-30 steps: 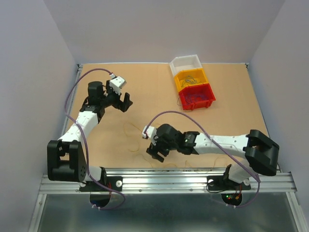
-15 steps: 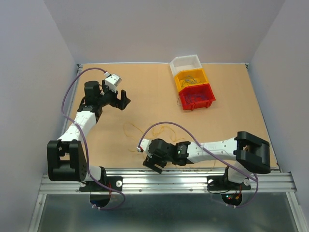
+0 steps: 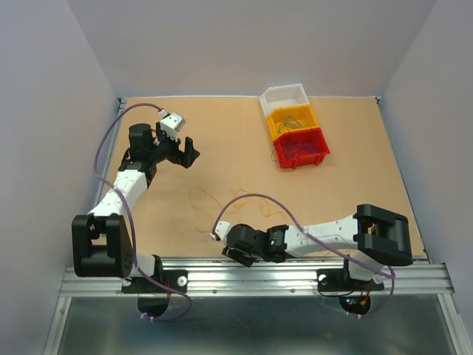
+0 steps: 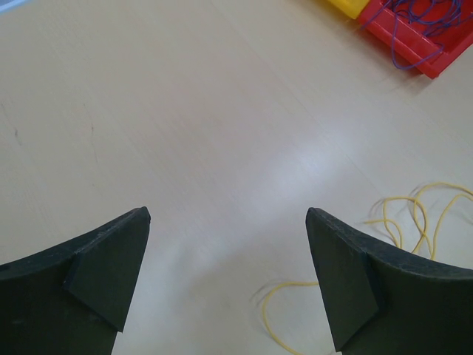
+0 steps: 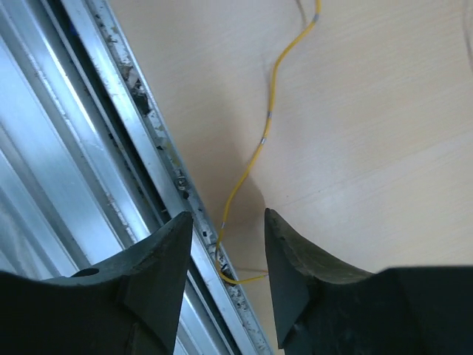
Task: Untangle the cables
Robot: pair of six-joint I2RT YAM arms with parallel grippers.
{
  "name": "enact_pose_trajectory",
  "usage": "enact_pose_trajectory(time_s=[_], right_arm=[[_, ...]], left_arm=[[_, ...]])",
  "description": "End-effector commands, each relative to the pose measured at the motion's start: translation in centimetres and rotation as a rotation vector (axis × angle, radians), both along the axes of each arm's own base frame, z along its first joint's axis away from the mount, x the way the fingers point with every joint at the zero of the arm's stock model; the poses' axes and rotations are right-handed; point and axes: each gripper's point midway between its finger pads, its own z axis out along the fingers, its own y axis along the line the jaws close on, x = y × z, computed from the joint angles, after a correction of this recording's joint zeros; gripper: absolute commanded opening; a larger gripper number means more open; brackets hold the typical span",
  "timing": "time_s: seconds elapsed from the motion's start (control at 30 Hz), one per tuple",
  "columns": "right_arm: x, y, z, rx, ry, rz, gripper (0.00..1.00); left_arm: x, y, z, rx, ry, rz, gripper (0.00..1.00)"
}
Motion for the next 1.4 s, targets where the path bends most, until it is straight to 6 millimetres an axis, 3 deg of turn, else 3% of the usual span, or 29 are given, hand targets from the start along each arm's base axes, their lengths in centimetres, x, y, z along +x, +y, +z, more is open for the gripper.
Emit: enact_pose_trajectory(time_s=[0.0, 0.13, 0.17, 0.3, 0.33, 0.37, 0.43, 0.47, 0.7, 0.83, 0.87, 0.9, 0.93, 1.07, 1.17, 1.2, 1.27, 1.3, 1.37], right_arm=[[-0.2, 0.7, 2.5, 0.095, -0.032, -0.011, 0.47], [0.0, 0.7, 2.9, 0.111, -0.039, -0.039, 0.20], [0.5, 0.6, 3.0, 0.109, -0.062, -0.068, 0.01], [0.6, 0.8, 3.4, 0.123, -0.061, -0.081, 0.01], [0.5, 1.1, 3.7, 0.131, -0.055, -0.077, 0.02], [0.4, 1.3, 3.6, 0.129, -0.048, -0.072, 0.13], [0.3, 1.3, 3.3, 0.116, -0.038, -0.071, 0.51], [0.3, 1.4, 2.9, 0.105, -0.037, -0.075, 0.63], [0.1, 1.0, 1.3, 0.046, -0.014, -0.093, 0.61], [0.4, 0.4, 0.2, -0.006, -0.019, -0.124, 0.40], [0.8, 0.3, 0.2, -0.011, -0.038, -0.137, 0.21], [1.1, 0.2, 0.5, -0.009, -0.051, -0.148, 0.11], [1.4, 0.2, 1.0, 0.002, -0.068, -0.160, 0.01], [3.2, 1.2, 5.9, 0.120, -0.173, -0.188, 0.01], [4.6, 1.9, 11.7, 0.247, -0.259, -0.216, 0.00], [5.5, 2.0, 14.8, 0.309, -0.307, -0.254, 0.01], [6.8, 1.9, 18.4, 0.365, -0.376, -0.295, 0.00], [7.3, 2.2, 21.4, 0.420, -0.404, -0.310, 0.00], [8.4, 2.1, 24.3, 0.462, -0.441, -0.347, 0.01]], left_arm=[[0.9, -0.1, 3.2, -0.018, -0.090, -0.008, 0.99], [1.0, -0.1, 3.1, -0.022, -0.084, -0.012, 0.99], [0.9, -0.2, 3.2, -0.022, -0.087, -0.015, 0.99], [0.7, -0.3, 3.3, -0.024, -0.091, -0.024, 0.99], [0.7, -0.3, 3.2, -0.023, -0.090, -0.026, 0.99], [0.6, -0.3, 3.4, -0.024, -0.095, -0.026, 0.99], [0.5, -0.3, 3.5, -0.023, -0.099, -0.028, 0.99], [0.5, -0.3, 3.6, -0.022, -0.101, -0.027, 0.99], [0.3, -0.4, 3.6, -0.026, -0.101, -0.037, 0.99], [0.4, -0.6, 3.3, -0.029, -0.092, -0.042, 0.99], [0.4, -0.5, 3.4, -0.027, -0.095, -0.041, 0.99], [0.4, -0.5, 3.4, -0.027, -0.093, -0.040, 0.99], [0.4, -0.5, 3.4, -0.027, -0.096, -0.041, 0.99], [0.3, -0.6, 3.4, -0.023, -0.099, -0.047, 0.99], [0.2, -0.7, 3.5, -0.023, -0.103, -0.055, 0.99], [0.2, -0.7, 3.5, -0.025, -0.102, -0.054, 0.99], [0.2, -0.5, 3.7, -0.024, -0.108, -0.046, 0.99], [0.3, -0.4, 3.7, -0.020, -0.115, -0.040, 0.99], [0.3, -0.3, 3.9, -0.023, -0.121, -0.029, 0.99]])
